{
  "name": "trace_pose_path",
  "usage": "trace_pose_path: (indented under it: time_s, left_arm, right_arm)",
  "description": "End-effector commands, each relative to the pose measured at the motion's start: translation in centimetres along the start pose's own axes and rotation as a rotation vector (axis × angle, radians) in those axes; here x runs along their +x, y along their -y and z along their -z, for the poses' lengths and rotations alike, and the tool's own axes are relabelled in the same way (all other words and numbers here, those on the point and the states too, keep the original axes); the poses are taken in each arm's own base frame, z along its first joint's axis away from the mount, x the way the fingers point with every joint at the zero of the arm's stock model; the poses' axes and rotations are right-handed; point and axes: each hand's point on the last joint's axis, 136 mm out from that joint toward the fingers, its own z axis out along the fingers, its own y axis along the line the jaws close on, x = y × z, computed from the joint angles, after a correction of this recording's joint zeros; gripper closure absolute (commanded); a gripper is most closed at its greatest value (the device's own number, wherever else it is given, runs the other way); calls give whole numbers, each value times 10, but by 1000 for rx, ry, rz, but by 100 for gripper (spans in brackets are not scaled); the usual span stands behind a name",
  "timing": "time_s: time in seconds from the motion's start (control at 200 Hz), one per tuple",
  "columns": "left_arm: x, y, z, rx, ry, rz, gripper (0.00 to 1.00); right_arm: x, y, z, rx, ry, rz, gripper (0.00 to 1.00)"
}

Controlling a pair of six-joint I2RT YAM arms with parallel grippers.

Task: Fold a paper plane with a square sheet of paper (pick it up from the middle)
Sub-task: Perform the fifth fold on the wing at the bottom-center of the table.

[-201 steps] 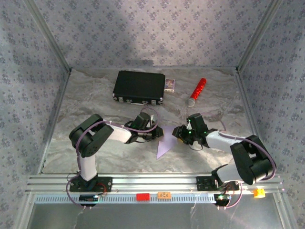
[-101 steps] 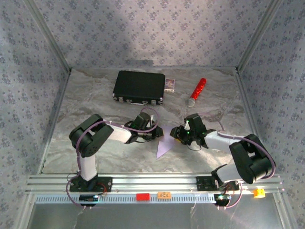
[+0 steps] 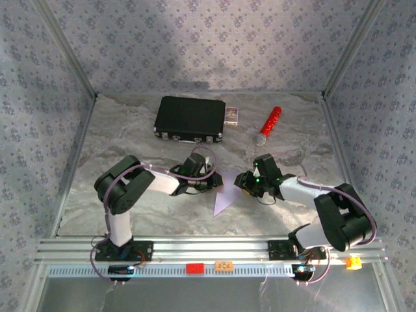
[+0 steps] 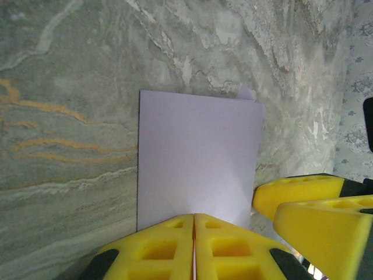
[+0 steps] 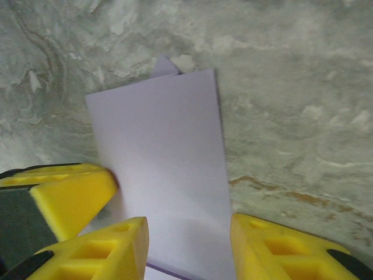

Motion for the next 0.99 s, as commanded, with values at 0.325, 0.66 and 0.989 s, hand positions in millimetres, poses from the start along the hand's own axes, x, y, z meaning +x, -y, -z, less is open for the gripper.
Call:
trace_pose_path:
  time_s: [0.325, 0.66, 0.989]
  left_arm:
    - [16, -34, 2, -110, -50, 47, 92]
    - [17, -34, 2, -111, -50, 50, 92]
    - [16, -33, 5, -112, -47, 46, 92]
  right_arm:
    - [13, 3, -7, -19, -49, -8, 58]
    - [10, -22, -4, -109, -41, 6, 59]
    - [-4, -15, 11, -67, 20, 22, 58]
